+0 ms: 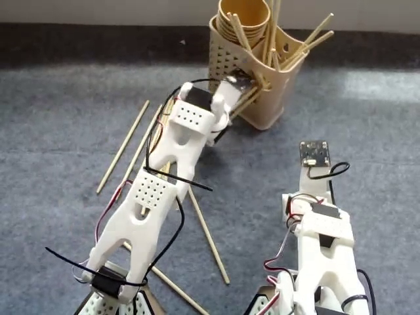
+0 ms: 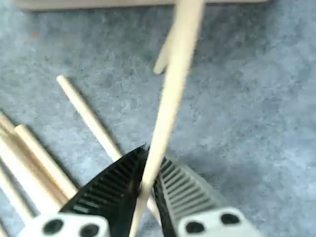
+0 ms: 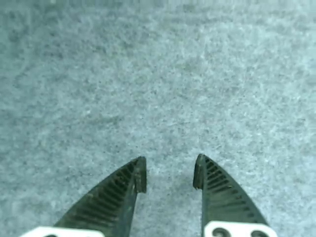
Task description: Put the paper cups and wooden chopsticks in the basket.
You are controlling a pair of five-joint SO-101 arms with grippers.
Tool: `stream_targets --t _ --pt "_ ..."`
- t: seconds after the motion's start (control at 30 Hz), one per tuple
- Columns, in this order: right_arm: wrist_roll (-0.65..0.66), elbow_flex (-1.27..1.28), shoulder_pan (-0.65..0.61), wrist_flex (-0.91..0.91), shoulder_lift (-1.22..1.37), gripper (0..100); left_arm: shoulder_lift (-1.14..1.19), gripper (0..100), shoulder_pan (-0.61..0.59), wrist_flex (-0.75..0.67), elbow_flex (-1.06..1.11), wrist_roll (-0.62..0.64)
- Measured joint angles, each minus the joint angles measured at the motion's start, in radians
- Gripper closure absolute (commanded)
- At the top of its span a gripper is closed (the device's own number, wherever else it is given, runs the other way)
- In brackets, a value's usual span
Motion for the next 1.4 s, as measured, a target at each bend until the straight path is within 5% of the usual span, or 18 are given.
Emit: stream_targets --t 0.2,0.6,0.9,1.07,1.27,1.4 --pt "0.0 0.0 0.0 0.0 0.0 83.2 -0.137 99 -0.057 0.006 0.198 -0.026" --pt "0.0 0.0 0.0 -0.002 0.0 83.2 -0.621 99 -0.124 0.002 1.094 -0.226" --pt "0.0 0.0 0.0 -0.002 0.0 83.2 -0.973 99 -0.152 -0.121 0.97 -0.201" --pt "0.0 0.0 0.0 -0.002 0.0 83.2 -1.033 99 -0.1 -0.353 0.847 -0.091" --pt "0.0 0.0 0.0 -0.002 0.0 83.2 -1.022 99 -0.009 -0.801 0.812 0.055" --pt "0.0 0.0 0.0 -0.002 0.0 83.2 -1.025 99 0.023 -0.801 0.772 0.063"
